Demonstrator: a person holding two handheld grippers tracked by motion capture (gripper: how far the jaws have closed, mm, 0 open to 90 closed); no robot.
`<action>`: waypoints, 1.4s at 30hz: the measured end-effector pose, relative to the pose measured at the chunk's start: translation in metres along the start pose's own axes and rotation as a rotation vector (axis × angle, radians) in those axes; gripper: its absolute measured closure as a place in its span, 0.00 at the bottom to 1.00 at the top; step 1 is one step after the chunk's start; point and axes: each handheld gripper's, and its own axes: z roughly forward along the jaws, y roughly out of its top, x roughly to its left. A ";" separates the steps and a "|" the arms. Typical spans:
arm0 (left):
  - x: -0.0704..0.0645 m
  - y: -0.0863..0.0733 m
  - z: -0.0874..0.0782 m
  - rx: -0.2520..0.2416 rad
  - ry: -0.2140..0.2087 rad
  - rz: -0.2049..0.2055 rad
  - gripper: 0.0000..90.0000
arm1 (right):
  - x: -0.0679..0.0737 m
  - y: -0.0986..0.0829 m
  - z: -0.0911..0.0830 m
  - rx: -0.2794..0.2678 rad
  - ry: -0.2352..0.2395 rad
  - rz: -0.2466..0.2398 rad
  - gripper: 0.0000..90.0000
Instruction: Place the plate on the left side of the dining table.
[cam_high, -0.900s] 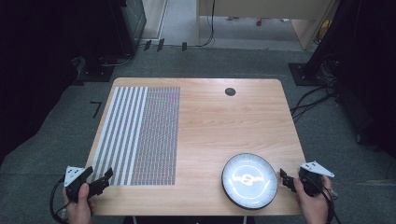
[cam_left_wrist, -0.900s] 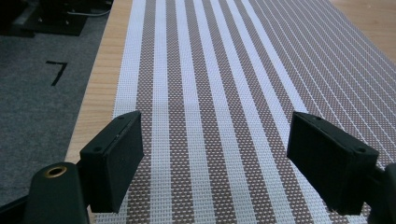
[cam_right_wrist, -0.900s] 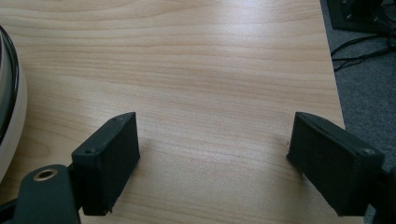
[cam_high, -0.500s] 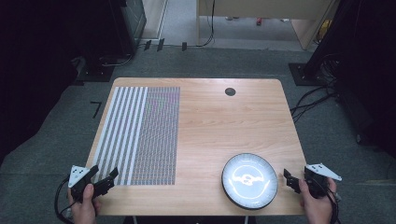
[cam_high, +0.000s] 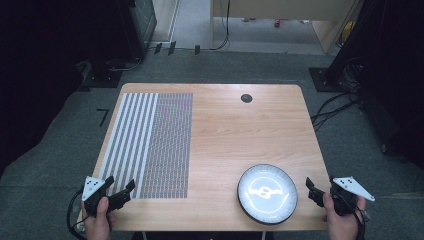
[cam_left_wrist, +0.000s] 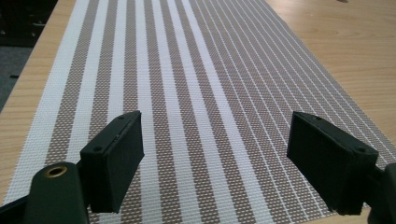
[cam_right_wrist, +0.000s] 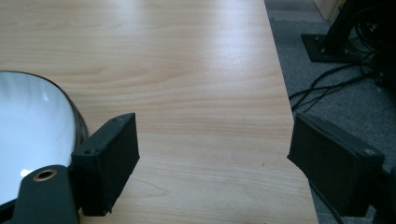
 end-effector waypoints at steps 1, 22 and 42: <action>-0.001 0.000 0.000 0.000 -0.001 0.000 0.21 | 0.002 0.001 -0.002 -0.008 0.005 0.000 0.17; -0.049 0.009 0.007 0.000 -0.078 0.043 0.21 | 0.030 0.008 -0.009 -0.047 0.102 -0.019 0.18; -0.127 0.021 0.037 0.006 -0.216 0.137 0.21 | 0.046 0.009 -0.011 -0.054 0.136 -0.038 0.19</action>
